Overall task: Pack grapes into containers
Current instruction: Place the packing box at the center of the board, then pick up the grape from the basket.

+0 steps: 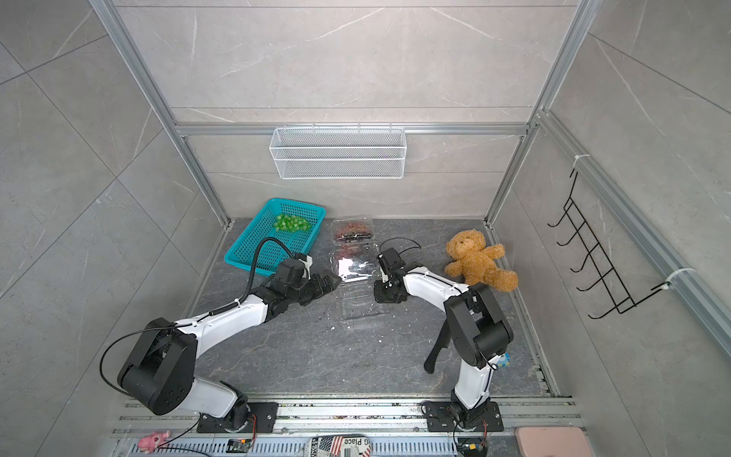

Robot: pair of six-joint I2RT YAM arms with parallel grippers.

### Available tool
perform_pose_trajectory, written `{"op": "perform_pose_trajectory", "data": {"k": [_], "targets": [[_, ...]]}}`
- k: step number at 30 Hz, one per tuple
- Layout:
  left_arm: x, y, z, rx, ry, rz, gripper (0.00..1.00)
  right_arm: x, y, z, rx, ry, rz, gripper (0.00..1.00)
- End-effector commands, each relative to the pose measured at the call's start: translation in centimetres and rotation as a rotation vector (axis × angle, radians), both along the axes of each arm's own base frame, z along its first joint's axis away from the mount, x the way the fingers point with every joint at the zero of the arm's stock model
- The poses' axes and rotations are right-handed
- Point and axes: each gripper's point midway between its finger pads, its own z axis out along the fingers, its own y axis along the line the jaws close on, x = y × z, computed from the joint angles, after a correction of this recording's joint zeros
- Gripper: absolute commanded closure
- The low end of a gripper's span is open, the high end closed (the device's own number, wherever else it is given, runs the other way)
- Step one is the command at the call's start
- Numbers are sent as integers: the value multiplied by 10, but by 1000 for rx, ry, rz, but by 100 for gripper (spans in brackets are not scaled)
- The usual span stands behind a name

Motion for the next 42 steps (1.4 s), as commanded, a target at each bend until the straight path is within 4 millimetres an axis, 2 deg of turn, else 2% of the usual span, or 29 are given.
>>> {"op": "perform_pose_trajectory", "data": {"k": [1, 6, 9, 12, 16, 22, 24, 28, 32, 38, 42], "targets": [[0, 0, 21, -35, -26, 0, 0, 7, -1, 21, 3, -48, -9, 51], [2, 6, 36, -19, -20, 21, 0, 8, -2, 39, 11, -78, -1, 32], [4, 19, 47, 32, 9, 67, 0, 10, -2, 55, 23, -117, 1, 1], [14, 35, 67, 86, 27, 133, 0, 15, -3, 77, 28, -165, 5, 1], [35, 68, 90, 154, 32, 256, 0, 27, 2, 112, 60, -253, 24, 1], [83, 118, 105, 159, 23, 413, 0, 49, 22, 155, 154, -376, 44, 1], [102, 135, 100, 135, 47, 443, 0, 57, 29, 165, 184, -399, 51, 1], [142, 159, 76, 61, 103, 459, 0, 72, 44, 179, 235, -428, 63, 1], [183, 177, 59, 20, 104, 478, 0, 85, 60, 188, 280, -453, 89, 0], [239, 192, 35, -34, 93, 520, 0, 98, 86, 190, 328, -489, 157, 1], [271, 191, 16, -84, 106, 548, 0, 107, 96, 186, 327, -497, 174, 0]]}}
